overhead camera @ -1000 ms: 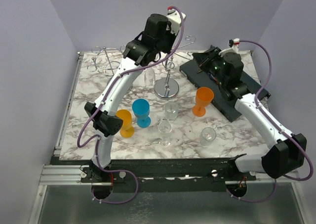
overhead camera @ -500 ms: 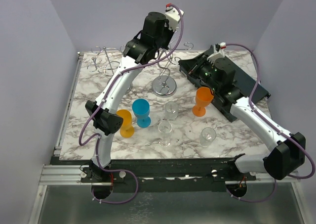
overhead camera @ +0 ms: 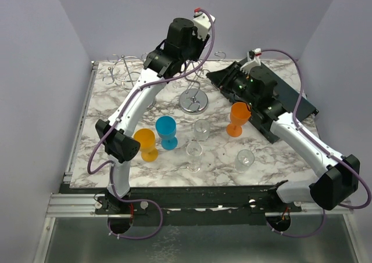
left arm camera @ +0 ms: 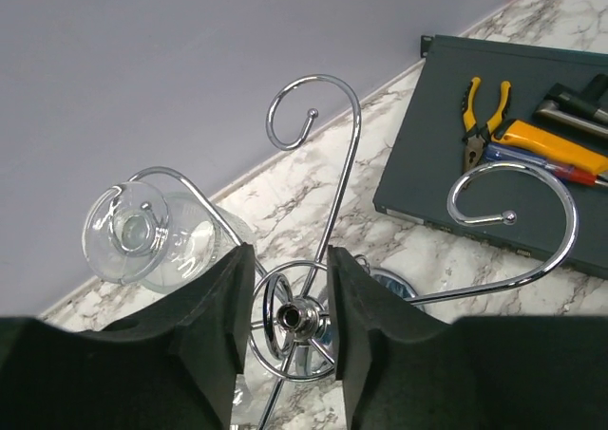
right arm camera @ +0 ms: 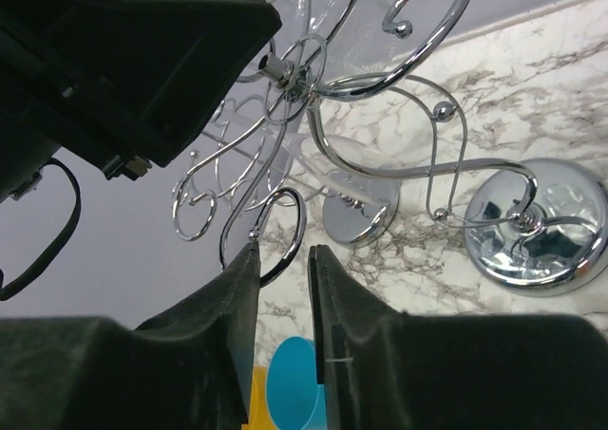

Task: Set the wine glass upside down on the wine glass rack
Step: Adjust the wine rack at the center of the board.

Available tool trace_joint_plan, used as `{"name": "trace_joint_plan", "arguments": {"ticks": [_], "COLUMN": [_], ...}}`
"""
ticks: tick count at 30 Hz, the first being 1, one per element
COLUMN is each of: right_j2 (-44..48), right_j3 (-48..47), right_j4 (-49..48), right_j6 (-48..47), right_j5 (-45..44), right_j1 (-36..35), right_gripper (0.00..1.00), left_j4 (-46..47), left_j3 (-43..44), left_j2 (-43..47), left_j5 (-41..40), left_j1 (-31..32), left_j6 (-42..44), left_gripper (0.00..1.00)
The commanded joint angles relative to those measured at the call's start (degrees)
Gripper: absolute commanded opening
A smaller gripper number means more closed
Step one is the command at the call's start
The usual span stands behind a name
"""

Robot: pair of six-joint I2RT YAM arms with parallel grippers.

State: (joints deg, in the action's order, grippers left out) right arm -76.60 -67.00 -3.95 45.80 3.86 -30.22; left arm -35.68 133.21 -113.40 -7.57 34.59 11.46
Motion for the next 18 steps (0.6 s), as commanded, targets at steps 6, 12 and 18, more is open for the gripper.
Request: {"name": "trace_joint_plan", "arguments": {"ticks": [6, 12, 18], "right_j2": [-2.87, -3.16, -4.08], "right_j3": [-1.38, -6.34, -10.66], "right_j4": [22.65, 26.7, 29.65], "right_j6": [-6.2, -8.51, -10.12], "right_j5": [-0.17, -2.39, -3.61], "right_j1": [-1.41, -1.34, -1.16], "right_gripper": [0.53, 0.64, 0.7], "left_j4": [0.84, -0.91, -1.07], "left_j3": [-0.89, -2.56, -5.38], "left_j2": [6.11, 8.47, 10.32], "left_j5": [-1.26, -0.56, 0.1], "left_j1": [0.04, -0.64, -1.87], "left_j6": [-1.82, -1.93, -2.04], "left_gripper": [0.63, 0.71, 0.72]}}
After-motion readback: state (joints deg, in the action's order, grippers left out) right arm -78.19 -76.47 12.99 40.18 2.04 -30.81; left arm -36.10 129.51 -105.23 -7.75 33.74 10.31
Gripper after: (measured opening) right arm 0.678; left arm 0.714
